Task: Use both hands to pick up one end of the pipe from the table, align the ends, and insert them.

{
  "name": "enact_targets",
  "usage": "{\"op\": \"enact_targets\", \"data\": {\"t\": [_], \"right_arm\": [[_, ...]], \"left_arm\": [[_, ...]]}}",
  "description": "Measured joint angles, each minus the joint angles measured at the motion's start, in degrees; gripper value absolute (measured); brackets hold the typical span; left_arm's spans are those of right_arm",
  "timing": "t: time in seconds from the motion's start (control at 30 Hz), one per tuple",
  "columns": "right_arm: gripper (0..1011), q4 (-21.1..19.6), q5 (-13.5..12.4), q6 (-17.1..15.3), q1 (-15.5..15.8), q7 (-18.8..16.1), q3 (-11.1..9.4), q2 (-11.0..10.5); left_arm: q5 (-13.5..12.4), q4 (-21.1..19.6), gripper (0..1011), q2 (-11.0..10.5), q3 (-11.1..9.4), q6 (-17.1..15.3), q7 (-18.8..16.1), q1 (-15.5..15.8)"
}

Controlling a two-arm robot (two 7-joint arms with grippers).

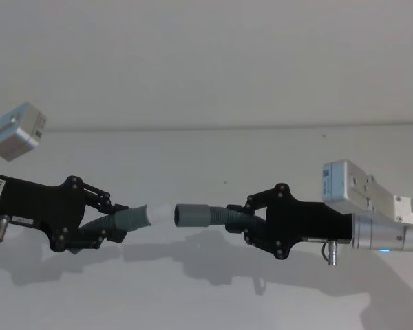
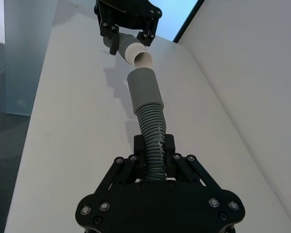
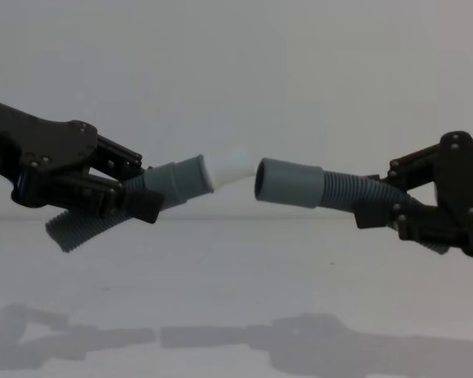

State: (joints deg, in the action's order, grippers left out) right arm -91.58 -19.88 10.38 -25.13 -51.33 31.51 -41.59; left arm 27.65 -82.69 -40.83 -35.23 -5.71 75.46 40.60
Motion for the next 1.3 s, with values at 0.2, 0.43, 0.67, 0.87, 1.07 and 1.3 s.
{"op": "enact_targets", "data": {"t": [0.2, 0.43, 0.67, 0.87, 1.07, 1.3], "right_arm": [[204, 0.15, -0.26, 0.11, -0.22, 0.22, 0.13, -0.09], [203, 0.19, -0.58, 0.18, -0.45, 0.32, 0.35, -0.20], [204, -0.03, -0.92, 0.20, -0.71, 0.33, 0.64, -0.34], [204, -0.43, -1.23, 0.21, -0.89, 0.29, 0.92, -0.51], [202, -0.94, -1.52, 0.15, -1.04, 0.27, 1.17, -0.75], [204, -1.58, -1.78, 0.07, -1.08, 0.28, 1.43, -0.99]], "left_arm": [[0.00, 0.00, 335, 0.00, 0.00, 0.00, 0.00, 0.00], [0.00, 0.00, 335, 0.00, 0.00, 0.00, 0.00, 0.00], [0.00, 0.00, 335, 0.00, 0.00, 0.00, 0.00, 0.00], [0.00, 0.00, 335, 0.00, 0.00, 0.00, 0.00, 0.00], [0.00, 0.00, 335, 0.00, 0.00, 0.00, 0.00, 0.00], [0.00, 0.00, 335, 0.00, 0.00, 0.00, 0.00, 0.00]]}}
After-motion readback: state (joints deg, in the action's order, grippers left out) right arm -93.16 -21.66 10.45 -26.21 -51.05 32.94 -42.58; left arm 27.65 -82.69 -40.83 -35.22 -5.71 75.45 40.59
